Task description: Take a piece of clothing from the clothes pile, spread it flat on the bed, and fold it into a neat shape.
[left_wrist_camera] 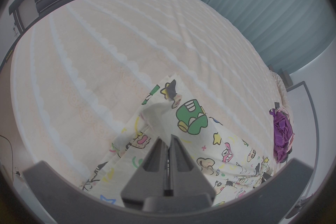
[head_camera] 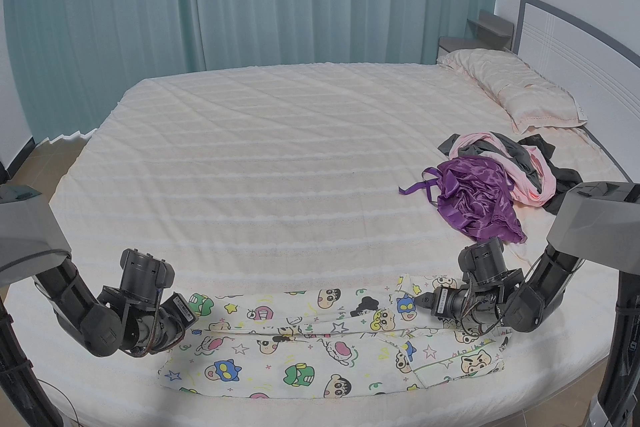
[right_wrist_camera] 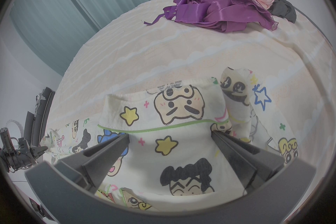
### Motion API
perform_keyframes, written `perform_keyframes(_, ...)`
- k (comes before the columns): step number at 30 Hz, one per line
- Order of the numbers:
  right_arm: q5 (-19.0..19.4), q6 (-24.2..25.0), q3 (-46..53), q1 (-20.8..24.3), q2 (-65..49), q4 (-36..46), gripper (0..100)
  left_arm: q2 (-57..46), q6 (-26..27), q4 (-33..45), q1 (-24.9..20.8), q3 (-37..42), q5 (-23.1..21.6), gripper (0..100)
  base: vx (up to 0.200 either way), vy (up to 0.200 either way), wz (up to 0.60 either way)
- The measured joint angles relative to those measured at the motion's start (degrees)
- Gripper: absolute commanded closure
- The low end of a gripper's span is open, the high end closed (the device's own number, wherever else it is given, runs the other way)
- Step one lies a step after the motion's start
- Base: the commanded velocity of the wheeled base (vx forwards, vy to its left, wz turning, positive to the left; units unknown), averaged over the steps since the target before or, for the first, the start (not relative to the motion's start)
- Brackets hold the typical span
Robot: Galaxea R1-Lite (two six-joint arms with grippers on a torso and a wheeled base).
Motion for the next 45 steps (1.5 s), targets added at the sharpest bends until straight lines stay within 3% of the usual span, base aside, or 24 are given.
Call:
perform_keyframes(6,0.00,0.01,0.02,0.00,0.00,-0.02,0,2.54,0.13,-2.84,-0.04,0.46,0.20,100,0.000,0.000,0.00)
perform_keyframes(7,0.00,0.01,0.02,0.00,0.00,-0.02,0,2.90,0.16,-2.82,-0.04,0.61,0.20,0,0.000,0.000,0.00)
perform_keyframes(17,-0.02,0.00,0.00,-0.04,0.00,-0.09,0,3.64,0.18,-2.86,-0.09,3.36,2.27,0,0.000,0.000,0.00)
perform_keyframes(29,0.01,2.33,1.27,-1.93,-4.24,-0.02,0,-3.54,-0.33,-2.71,0.21,5.90,2.30,0,0.000,0.000,0.00)
perform_keyframes(33,0.94,3.40,4.82,-3.83,-8.22,-0.22,0,-6.10,-2.11,-2.82,0.40,5.38,0.79,0,0.000,0.000,0.00)
perform_keyframes(38,2.85,3.91,9.70,-6.81,-11.81,-1.04,0,-7.85,-7.09,-4.53,0.51,4.88,-4.46,0,0.000,0.000,0.00)
perform_keyframes(45,3.56,4.04,13.42,-8.79,-13.01,-4.71,0,-8.37,-7.97,-5.68,0.51,6.06,-7.19,0,0.000,0.000,0.00)
